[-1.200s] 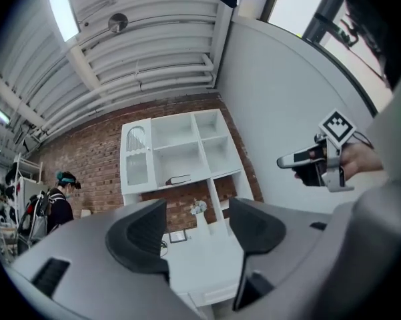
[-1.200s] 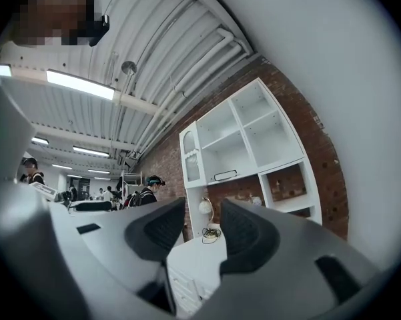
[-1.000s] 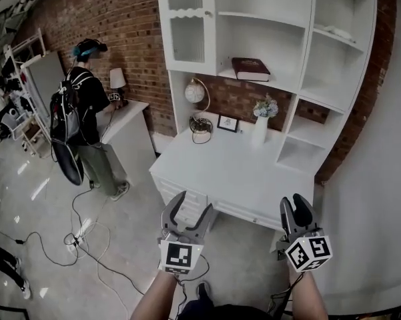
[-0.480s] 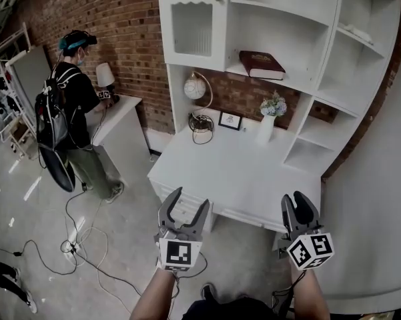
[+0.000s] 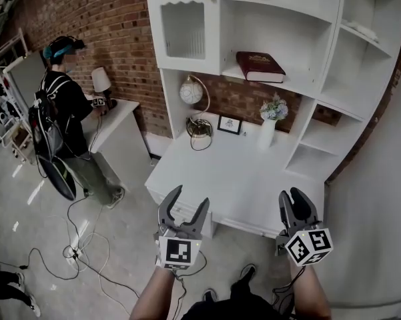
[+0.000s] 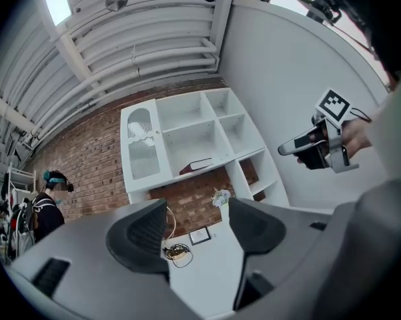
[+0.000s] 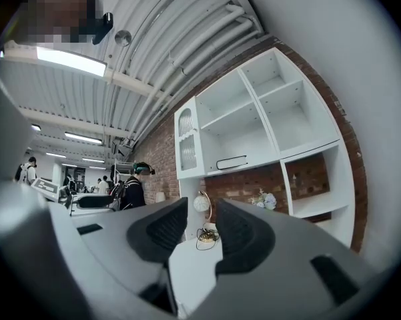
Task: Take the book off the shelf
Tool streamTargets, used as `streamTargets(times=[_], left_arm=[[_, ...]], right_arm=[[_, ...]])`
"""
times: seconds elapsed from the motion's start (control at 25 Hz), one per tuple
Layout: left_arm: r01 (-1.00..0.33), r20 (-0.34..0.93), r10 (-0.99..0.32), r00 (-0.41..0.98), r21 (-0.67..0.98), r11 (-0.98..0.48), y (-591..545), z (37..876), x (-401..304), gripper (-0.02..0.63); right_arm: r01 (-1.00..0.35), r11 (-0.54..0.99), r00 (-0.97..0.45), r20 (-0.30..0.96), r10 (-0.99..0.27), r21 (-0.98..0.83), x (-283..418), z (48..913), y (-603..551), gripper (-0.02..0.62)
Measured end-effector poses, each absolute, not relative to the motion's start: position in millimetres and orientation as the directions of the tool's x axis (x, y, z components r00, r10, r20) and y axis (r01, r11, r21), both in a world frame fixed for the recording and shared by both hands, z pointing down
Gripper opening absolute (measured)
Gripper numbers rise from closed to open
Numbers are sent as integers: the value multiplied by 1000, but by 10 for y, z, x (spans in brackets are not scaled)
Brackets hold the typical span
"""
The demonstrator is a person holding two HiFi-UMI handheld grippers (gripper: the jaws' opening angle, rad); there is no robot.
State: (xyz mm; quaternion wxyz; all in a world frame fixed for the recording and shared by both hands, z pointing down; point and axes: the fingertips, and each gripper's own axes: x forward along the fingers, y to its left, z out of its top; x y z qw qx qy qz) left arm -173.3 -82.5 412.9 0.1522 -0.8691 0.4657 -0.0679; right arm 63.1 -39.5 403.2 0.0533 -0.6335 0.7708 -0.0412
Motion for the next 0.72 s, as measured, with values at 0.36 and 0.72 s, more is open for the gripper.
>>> streamTargets(times=[0.36,0.72], left_arm=[[-813,-53,-867,495,-382,-440,-1398,3840,-1250,273],[-819,-29,-883,468,-389,-422,-1814,3821,-641,273]], right_arm=[[-947,285,-273,-97,-957,-145,1106,3871,-1151,124],[-933,309,-292,-114,-949,-183,1758,3856,-1680,118]])
